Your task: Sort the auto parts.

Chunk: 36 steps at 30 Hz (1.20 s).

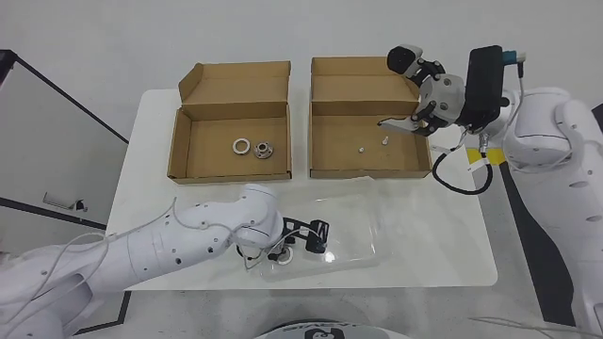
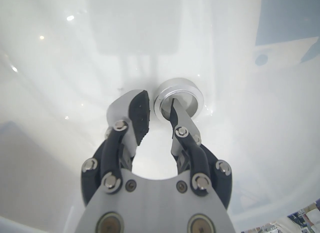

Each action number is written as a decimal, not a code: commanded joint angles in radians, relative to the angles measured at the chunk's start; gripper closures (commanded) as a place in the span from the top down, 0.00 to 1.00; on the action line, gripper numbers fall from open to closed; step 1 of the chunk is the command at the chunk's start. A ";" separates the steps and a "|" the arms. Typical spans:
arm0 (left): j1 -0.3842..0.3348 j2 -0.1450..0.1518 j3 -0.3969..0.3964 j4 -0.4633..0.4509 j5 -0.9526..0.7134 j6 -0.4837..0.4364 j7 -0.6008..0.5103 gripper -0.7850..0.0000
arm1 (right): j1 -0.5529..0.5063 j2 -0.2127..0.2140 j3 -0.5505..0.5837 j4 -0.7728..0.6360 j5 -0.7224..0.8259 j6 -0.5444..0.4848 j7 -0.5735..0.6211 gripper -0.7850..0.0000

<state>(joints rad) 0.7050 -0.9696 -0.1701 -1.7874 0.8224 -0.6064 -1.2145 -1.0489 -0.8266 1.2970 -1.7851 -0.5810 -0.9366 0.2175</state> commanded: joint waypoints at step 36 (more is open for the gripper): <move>-0.047 -0.043 0.000 0.015 -0.016 0.020 -0.020 0.26 | 0.000 0.000 0.000 0.000 0.000 0.000 0.000 1.00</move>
<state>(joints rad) 0.6569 -1.0124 -0.1700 -1.7745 0.8055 -0.5841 -1.2365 -1.0489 -0.8266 1.2970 -1.7851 -0.5810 -0.9366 0.2175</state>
